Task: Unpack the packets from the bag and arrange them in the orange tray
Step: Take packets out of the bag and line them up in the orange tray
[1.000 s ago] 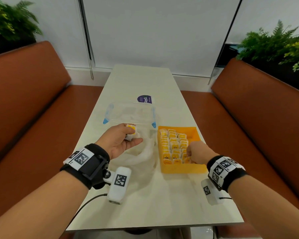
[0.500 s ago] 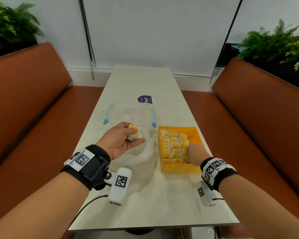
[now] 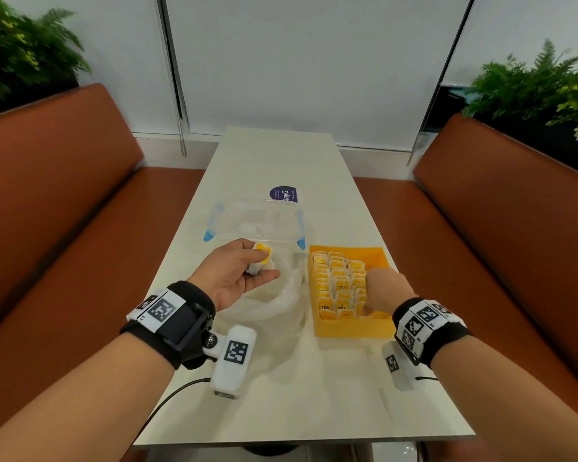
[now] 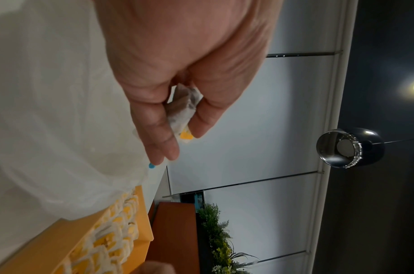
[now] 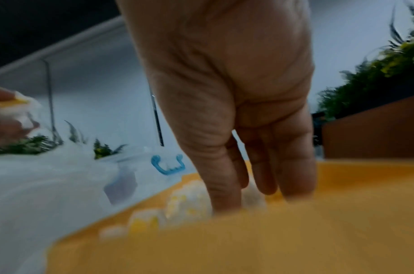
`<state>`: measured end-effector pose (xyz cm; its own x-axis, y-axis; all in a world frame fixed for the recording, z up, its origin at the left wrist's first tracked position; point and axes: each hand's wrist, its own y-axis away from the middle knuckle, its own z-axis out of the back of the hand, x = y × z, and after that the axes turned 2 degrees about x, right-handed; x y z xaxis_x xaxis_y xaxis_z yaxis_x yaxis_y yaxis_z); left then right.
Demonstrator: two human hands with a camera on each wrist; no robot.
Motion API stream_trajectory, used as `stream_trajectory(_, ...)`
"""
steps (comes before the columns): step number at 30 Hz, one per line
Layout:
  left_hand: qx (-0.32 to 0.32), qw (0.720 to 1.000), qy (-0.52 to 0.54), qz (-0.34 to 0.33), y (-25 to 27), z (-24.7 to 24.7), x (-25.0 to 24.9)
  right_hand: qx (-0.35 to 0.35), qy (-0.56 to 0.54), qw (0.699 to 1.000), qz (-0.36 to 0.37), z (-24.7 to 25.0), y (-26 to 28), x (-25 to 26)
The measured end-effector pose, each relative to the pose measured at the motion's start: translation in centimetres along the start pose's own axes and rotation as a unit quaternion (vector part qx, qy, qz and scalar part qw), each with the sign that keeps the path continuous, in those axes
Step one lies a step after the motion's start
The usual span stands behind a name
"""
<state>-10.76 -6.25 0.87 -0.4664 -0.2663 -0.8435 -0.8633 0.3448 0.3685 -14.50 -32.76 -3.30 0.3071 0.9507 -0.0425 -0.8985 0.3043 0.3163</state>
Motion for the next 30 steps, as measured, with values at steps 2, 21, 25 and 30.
stream_trajectory(2, 0.007, 1.0, 0.001, 0.0, 0.0, 0.0, 0.2, -0.041, -0.021, 0.999, 0.021, 2.4, 1.0, 1.1)
stream_trajectory(21, 0.063, 0.998, -0.009, -0.005, 0.5, -0.1, 0.0, -0.088, -0.335, 0.886, 0.309, 8.3, 4.8, 10.3)
stream_trajectory(25, 0.094, 0.995, -0.035, 0.002, 0.6, -0.7, 0.1, -0.116, -0.352, 0.882, 0.291, 8.1, 4.9, 10.3)
stream_trajectory(30, 0.104, 0.994, -0.029, 0.009, 0.5, -0.8, 0.1, -0.145, -0.385, 0.874, 0.259, 8.1, 4.6, 9.7)
